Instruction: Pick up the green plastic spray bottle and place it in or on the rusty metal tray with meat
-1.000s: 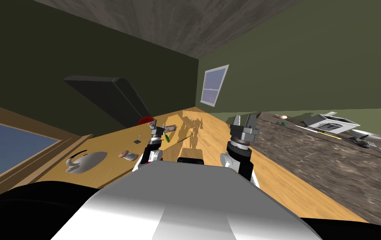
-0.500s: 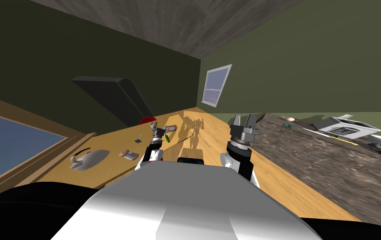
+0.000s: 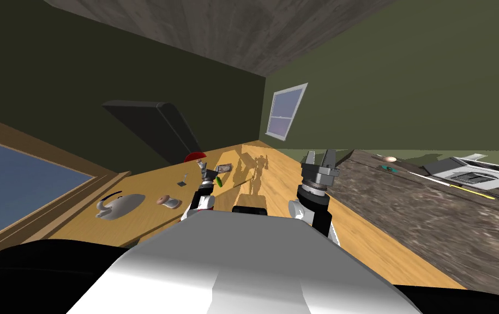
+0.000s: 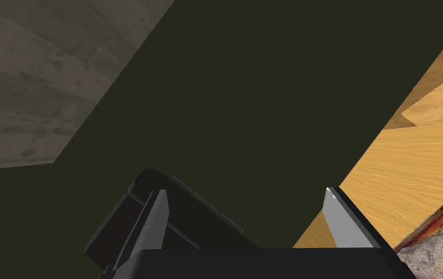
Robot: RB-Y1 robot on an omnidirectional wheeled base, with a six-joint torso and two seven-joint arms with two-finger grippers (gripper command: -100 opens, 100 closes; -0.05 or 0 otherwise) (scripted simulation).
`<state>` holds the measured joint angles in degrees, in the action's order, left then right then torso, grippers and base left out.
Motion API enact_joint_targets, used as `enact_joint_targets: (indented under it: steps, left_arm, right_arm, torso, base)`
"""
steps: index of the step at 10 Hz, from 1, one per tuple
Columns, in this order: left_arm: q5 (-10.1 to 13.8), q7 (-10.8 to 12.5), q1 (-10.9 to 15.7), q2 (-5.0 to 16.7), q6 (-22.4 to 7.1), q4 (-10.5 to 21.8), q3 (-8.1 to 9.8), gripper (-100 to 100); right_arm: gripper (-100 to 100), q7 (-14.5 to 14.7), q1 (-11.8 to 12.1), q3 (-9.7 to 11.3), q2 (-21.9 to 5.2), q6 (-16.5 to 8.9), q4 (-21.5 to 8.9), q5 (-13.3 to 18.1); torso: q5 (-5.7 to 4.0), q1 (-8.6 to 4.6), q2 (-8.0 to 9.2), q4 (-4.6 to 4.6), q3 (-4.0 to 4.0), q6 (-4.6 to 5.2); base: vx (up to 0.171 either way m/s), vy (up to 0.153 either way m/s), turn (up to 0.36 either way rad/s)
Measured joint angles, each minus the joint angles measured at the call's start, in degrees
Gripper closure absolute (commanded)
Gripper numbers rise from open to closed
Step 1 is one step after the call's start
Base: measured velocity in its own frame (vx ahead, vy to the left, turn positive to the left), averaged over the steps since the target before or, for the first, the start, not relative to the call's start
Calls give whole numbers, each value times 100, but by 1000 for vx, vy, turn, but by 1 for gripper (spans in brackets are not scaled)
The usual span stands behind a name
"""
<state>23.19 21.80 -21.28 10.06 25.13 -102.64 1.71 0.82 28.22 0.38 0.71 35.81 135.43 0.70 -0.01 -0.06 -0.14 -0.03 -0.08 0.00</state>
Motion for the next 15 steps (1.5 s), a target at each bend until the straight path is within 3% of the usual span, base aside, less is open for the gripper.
enact_joint_targets:
  steps: [10, 15]
  left_arm:
    - [1240, 1352, 468, 87, -135, 1502, 40, -100]
    - [1799, 1939, 728, -73, -173, 2288, 62, -100]
  right_arm:
    - [0, 0, 0, 0, 0, 0, 0, 0]
    - [0, 0, 0, 0, 0, 0, 0, 0]
  torso:
    - [0, 3, 0, 0, -1, 1]
    - [0, 3, 2, 1, 1, 1]
  base:
    - [36, -21, 55]
    - [27, -10, 65]
